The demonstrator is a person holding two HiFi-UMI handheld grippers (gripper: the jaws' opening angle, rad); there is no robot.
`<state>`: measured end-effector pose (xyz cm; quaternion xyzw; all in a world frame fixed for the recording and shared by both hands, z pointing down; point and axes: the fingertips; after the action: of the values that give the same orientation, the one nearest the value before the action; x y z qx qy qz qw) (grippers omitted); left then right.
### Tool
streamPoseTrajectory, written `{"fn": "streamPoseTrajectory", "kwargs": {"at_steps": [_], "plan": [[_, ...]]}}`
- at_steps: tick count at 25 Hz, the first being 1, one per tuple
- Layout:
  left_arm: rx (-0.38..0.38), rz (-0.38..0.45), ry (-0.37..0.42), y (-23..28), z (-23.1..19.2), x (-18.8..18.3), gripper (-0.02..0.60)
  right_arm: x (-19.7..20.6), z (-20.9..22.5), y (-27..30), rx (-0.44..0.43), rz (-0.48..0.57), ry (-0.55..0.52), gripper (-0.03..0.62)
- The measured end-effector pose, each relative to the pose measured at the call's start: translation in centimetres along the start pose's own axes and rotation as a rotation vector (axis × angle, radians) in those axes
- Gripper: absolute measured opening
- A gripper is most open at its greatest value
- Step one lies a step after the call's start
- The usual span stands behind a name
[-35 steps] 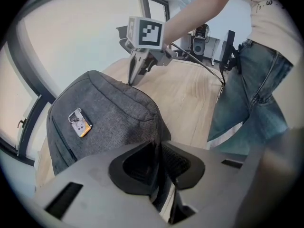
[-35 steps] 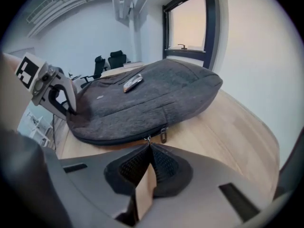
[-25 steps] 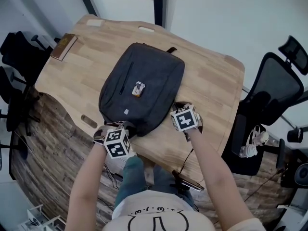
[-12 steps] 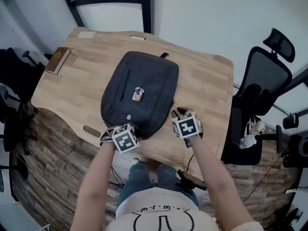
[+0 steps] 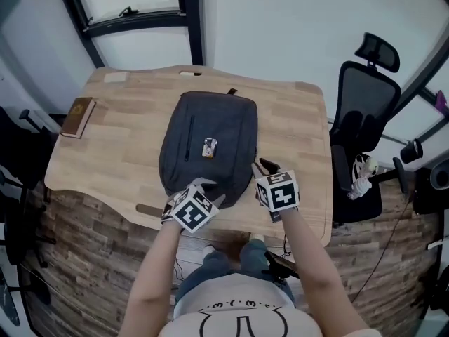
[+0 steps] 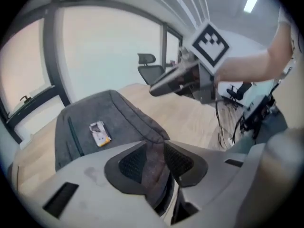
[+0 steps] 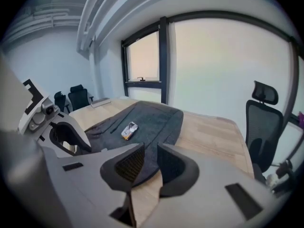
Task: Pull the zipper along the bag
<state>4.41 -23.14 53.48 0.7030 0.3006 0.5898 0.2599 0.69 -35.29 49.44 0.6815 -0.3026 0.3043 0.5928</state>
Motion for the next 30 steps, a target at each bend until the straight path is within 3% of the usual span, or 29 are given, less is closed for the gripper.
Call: {"fn": "streamPoseTrajectory", "kwargs": {"at_steps": [5, 9, 14, 20, 30], "plan": [[-0.174, 0.362, 0.013, -8.5, -3.7, -6.5, 0.092, -4.9, -1.4, -4.4, 0.088, 0.172, 0.029, 0.12], [-0.349, 0.501, 0.051, -14.3, -5.7, -8.3, 0.033, -7.7, -2.2, -8.1, 0.152, 0.29, 0.028, 0.099], [-0.482, 0.673, 0.032, -20.3, -6.9, -8.6, 0.023, -9.8, -2.3, -11.9, 0.194, 0.382, 0.053, 0.054], [-0.574, 0.8, 0.053, -25.6, -6.8, -8.9, 0.023, -11.4, -1.8, -15.5, 0.247, 0.476, 0.028, 0.052], [-0.68, 0.864, 0.136, -28.3, -3.4, -10.3, 0.023, -12.9, -1.5, -19.5, 0.255, 0.586, 0.021, 0.051]]}}
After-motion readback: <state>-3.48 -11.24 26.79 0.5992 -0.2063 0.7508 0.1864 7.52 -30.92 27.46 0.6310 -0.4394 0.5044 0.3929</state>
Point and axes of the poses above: the fingertips, and each gripper's own axes: y forward along the fingers, z to its right, x out of its underside, and after that the axes turned 10 degrees about x, right-handed
